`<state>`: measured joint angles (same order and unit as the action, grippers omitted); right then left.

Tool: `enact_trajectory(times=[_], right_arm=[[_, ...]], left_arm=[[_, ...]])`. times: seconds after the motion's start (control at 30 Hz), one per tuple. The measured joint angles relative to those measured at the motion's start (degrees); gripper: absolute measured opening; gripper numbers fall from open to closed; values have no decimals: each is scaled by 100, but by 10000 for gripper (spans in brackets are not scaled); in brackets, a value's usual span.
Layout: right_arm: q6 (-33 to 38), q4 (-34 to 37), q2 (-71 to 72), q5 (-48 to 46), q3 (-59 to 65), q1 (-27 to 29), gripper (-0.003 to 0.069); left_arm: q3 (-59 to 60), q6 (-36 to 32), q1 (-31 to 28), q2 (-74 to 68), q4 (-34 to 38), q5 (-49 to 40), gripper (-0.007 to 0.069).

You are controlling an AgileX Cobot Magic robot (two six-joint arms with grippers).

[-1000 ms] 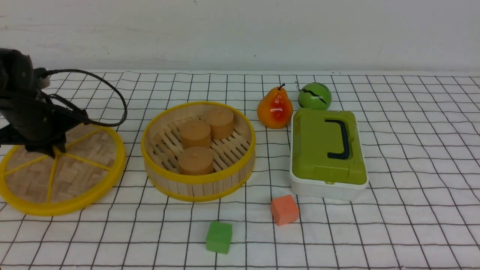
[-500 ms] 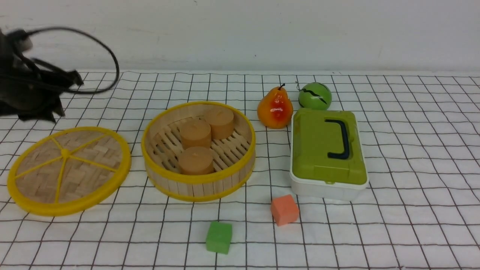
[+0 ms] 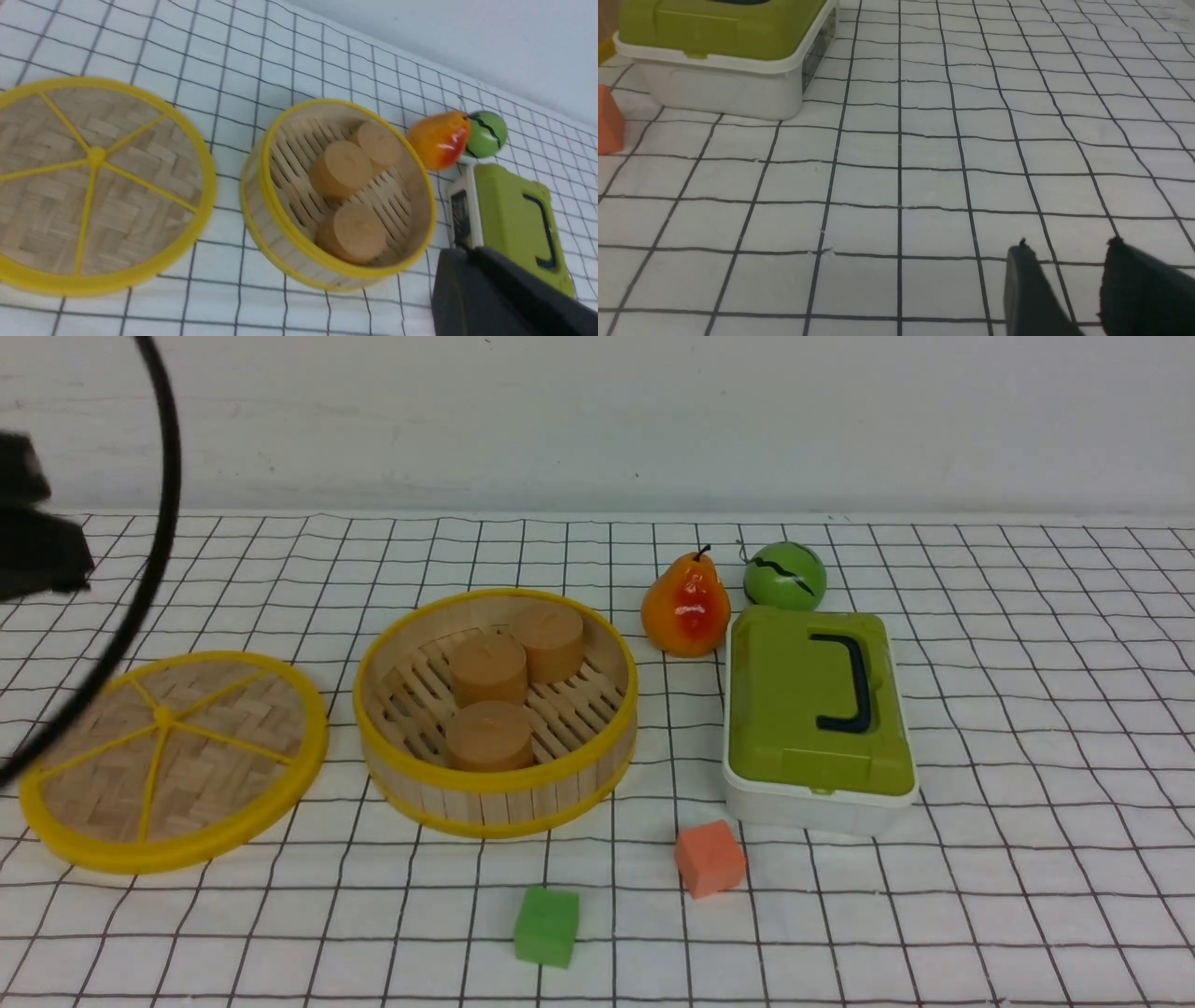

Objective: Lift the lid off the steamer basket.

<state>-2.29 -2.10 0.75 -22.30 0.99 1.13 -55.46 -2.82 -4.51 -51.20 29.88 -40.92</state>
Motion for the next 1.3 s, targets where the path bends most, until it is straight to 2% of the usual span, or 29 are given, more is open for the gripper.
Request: enact_trajectory(times=[0.17, 0.3, 0.43, 0.57, 0.73, 0.77, 0.87, 0.9, 0.97, 1.07, 1.3], right_arm=[[0, 0, 0, 0, 0, 0, 239], [0, 0, 0, 0, 0, 0, 239], [0, 0, 0, 0, 0, 0, 239], [0, 0, 0, 0, 0, 0, 239], [0, 0, 0, 0, 0, 0, 239], [0, 0, 0, 0, 0, 0, 239], [0, 0, 0, 0, 0, 0, 239], [0, 0, 0, 0, 0, 0, 239], [0, 0, 0, 0, 0, 0, 239], [0, 0, 0, 0, 0, 0, 239], [0, 0, 0, 0, 0, 0, 239]], left_arm=[[804, -558, 0, 908, 251, -85, -13], [1062, -884, 0, 1242, 205, -666, -13], [1090, -942, 29, 1298, 181, -1343, -13], [1090, -957, 364, 1309, 28, -1522, -13], [1090, -958, 1328, 1411, -581, -1315, -13], [1090, -963, 1672, 1486, -959, -1245, -13], [1090, -917, 2100, 1567, -1870, -1223, -13], [1090, -909, 2100, 1567, -1929, -1223, -13], [1090, -774, 2234, 1569, -2541, -1336, -13], [1090, -724, 2239, 1569, -2786, -1536, -13], [1165, -713, 2250, 1864, -2557, -1852, -13]])
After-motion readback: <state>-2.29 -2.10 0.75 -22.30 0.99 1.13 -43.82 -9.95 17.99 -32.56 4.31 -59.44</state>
